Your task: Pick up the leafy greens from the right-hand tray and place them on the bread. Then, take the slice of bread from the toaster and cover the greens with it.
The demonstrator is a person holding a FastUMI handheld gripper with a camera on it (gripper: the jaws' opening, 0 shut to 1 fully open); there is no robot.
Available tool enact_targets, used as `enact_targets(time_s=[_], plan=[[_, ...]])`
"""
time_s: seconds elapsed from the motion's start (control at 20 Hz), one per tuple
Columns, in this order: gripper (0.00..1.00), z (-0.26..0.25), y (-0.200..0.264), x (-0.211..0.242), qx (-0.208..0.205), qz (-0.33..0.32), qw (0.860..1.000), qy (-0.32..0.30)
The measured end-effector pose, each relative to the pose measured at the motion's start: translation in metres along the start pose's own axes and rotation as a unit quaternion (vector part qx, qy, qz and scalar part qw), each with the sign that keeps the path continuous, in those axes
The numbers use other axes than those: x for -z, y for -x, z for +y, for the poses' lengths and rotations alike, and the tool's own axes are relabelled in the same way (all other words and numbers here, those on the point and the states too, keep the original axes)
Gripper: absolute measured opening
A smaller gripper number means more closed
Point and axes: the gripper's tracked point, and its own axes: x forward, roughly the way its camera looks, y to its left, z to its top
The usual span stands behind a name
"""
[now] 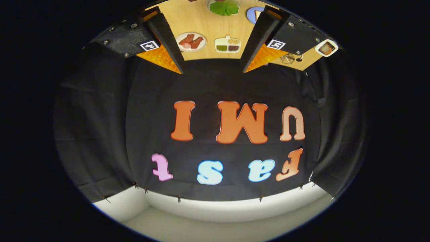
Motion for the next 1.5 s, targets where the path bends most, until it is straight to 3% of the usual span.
enact_targets(time_s=[0.25,0.5,0.95,1.5], plan=[[1.00,0.009,-0.020,0.068,-0.013,0.082,0.996,-0.022],[1.00,0.014,-0.029,0.152,-0.019,0.188,0.982,-0.020],[0.99,0.026,-0.017,0.279,-0.039,0.365,0.930,-0.022],[0.97,0.047,-0.012,0.381,-0.041,0.494,0.869,-0.017]])
